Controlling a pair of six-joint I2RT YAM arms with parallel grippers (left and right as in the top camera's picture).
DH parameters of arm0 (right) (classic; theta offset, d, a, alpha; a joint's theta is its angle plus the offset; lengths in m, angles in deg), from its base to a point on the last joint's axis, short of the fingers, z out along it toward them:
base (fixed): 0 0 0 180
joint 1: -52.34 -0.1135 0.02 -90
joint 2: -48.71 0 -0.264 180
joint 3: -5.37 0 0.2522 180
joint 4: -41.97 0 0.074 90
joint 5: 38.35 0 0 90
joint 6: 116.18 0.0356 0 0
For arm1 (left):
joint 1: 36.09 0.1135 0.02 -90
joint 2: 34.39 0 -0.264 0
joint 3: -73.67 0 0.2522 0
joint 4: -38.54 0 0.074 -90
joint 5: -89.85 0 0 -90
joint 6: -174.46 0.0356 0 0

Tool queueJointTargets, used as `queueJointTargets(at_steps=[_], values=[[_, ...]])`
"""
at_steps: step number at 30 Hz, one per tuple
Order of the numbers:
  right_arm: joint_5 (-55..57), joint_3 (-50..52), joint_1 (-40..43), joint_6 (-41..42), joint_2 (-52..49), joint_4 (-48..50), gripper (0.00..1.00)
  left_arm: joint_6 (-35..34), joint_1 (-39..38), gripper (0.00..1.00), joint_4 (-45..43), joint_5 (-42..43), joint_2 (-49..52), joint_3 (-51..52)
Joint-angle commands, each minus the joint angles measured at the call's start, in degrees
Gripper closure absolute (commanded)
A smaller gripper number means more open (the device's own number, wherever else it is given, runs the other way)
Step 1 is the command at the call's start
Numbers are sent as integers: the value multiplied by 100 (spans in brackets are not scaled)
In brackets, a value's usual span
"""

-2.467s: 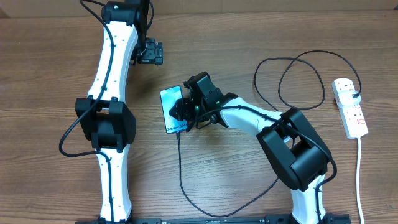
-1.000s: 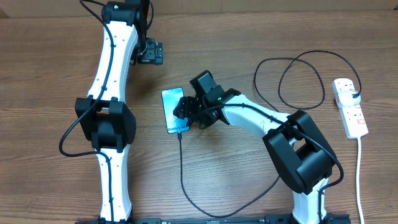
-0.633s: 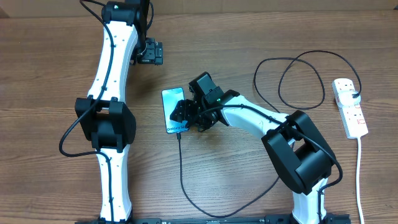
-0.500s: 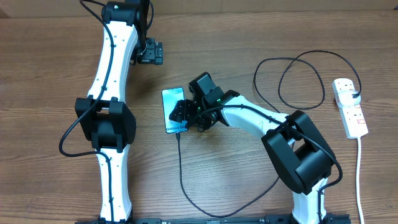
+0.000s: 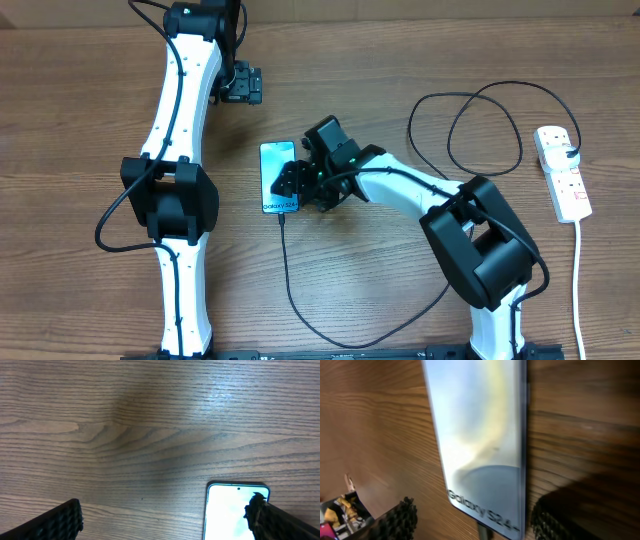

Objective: Plug charger to phone and switch on socket
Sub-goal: 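Open the right gripper and lift it off the phone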

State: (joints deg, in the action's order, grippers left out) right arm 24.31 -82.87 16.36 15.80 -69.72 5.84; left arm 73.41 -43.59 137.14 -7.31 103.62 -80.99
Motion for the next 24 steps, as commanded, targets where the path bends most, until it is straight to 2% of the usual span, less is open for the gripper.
queueJointTargets(at_steps=[1, 2, 3, 4, 5, 15, 24], values=[[240, 4, 407, -249, 116, -317, 37, -101, -13, 0, -7, -74, -74, -57], [240, -55, 507, -446, 232, -417, 41, -101, -13, 0, -4, -74, -74, -57], [238, -98, 592, -625, 337, -505, 56, -101, -13, 0, -7, -74, -74, -57], [238, -140, 673, -815, 459, -595, 81, -101, -13, 0, -7, -74, -74, -57], [243, -186, 776, -1043, 608, -715, 96, -101, -13, 0, -4, -74, -74, -57], [1040, -330, 2127, -1958, 2153, -2155, 96, -101, -13, 0, -7, -74, -74, -57], [2081, -328, 3884, -1976, 2771, -3285, 96, -101, -13, 0, -7, -72, -74, -57]])
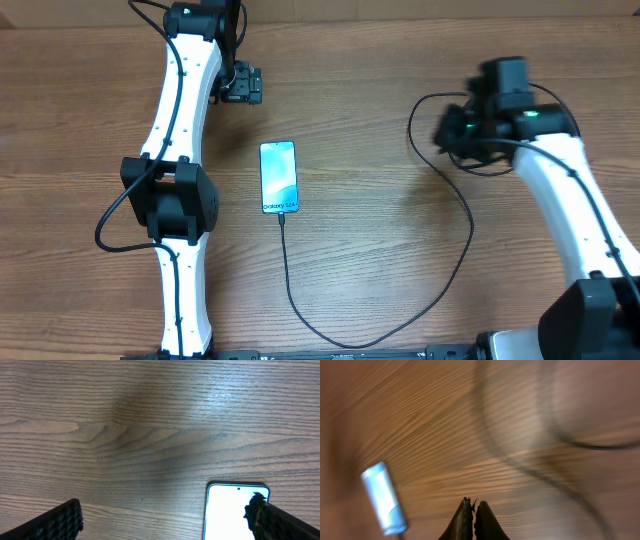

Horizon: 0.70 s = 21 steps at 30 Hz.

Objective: Plug charger to phone and switch on socket
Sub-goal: 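Open the right gripper and lift it off the phone, then move the right gripper over to the white power strip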

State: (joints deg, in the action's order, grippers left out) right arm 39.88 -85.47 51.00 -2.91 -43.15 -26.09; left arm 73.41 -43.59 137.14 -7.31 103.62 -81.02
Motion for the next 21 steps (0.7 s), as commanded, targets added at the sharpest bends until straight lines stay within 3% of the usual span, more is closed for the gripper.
queueJointTargets(at_steps=[1, 13, 21], values=[[579, -66, 625, -105, 114, -153, 96, -101, -13, 0, -4, -74, -74, -55], [570, -17, 3053, -101, 109, 107, 96, -101, -13, 0, -4, -72, -74, -55], [905, -17, 4002, -81, 50, 911, 81, -101, -13, 0, -7, -72, -74, -55]])
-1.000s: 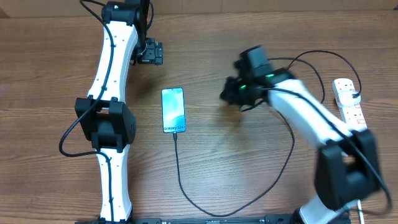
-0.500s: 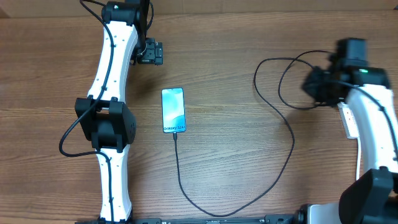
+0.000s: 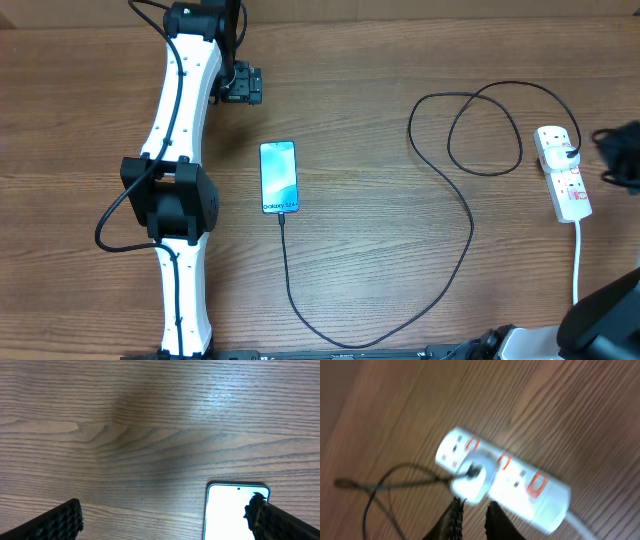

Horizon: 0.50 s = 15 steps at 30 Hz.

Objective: Plug charger to phone and switch on socket
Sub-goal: 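Move the right gripper over to the white power strip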

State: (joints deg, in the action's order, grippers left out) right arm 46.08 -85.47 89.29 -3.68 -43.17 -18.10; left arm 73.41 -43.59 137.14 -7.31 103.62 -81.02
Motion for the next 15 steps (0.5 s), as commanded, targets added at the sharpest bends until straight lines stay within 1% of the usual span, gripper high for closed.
queueJointTargets(at_steps=[1, 2, 3, 4, 5, 6, 8, 9, 15], values=[[407, -17, 243, -4, 22, 173, 81, -101, -13, 0, -4, -72, -74, -55], [476, -17, 286, -4, -17, 201, 81, -101, -13, 0, -7, -74, -74, -55], [511, -17, 334, -7, -66, 212, 73, -101, -13, 0, -7, -72, -74, -55], [509, -17, 367, -4, -114, 212, 57, -101, -13, 0, -4, -74, -74, -55], [507, -17, 385, -7, -164, 212, 37, -101, -13, 0, -4, -74, -74, -55], [511, -17, 396, -9, -227, 214, 21, -101, -13, 0, -7, -74, -74, -55], [588, -17, 396, -28, -334, 240, 4, -101, -13, 0, -7, -74, -74, -55], [636, -17, 396, -57, -391, 262, 1, -101, -13, 0, -4, -74, -74, -55], [1104, -17, 396, -649, -782, 382, 0, -101, -13, 0, -4, -74, -74, -55]])
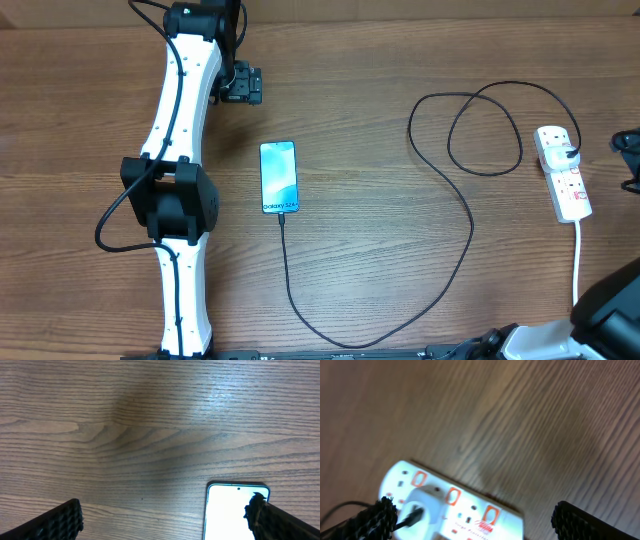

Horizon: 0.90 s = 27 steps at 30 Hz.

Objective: Plug charger to phone and switch on socket
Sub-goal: 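Move the right gripper over to the white power strip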

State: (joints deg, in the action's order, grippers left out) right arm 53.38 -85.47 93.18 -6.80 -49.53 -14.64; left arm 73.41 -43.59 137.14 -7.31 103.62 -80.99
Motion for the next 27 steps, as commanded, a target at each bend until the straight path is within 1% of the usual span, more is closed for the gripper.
queueJointTargets(at_steps=[1, 11, 15, 17, 19, 23, 27], values=[[450, -17, 7, -337, -188, 33, 0, -101, -13, 0, -7, -74, -74, -57], [669, -17, 7, -350, -437, 177, 0, -101, -13, 0, -4, -74, -74, -57], [546, -17, 7, -1126, -739, 313, 0, -101, -13, 0, -7, -74, -74, -57], [439, -17, 7, -1351, -822, 343, 0, -101, -13, 0, -4, -72, -74, -57], [258, -17, 7, -1392, -857, 376, 0, -101, -13, 0, -7, -74, -74, -57], [245, -15, 7, -1397, -861, 459, 0, -101, -13, 0, -7, -72, -74, -57], [238, -13, 7, -1751, -863, 509, 0, -101, -13, 0, -7, -74, -74, -57]])
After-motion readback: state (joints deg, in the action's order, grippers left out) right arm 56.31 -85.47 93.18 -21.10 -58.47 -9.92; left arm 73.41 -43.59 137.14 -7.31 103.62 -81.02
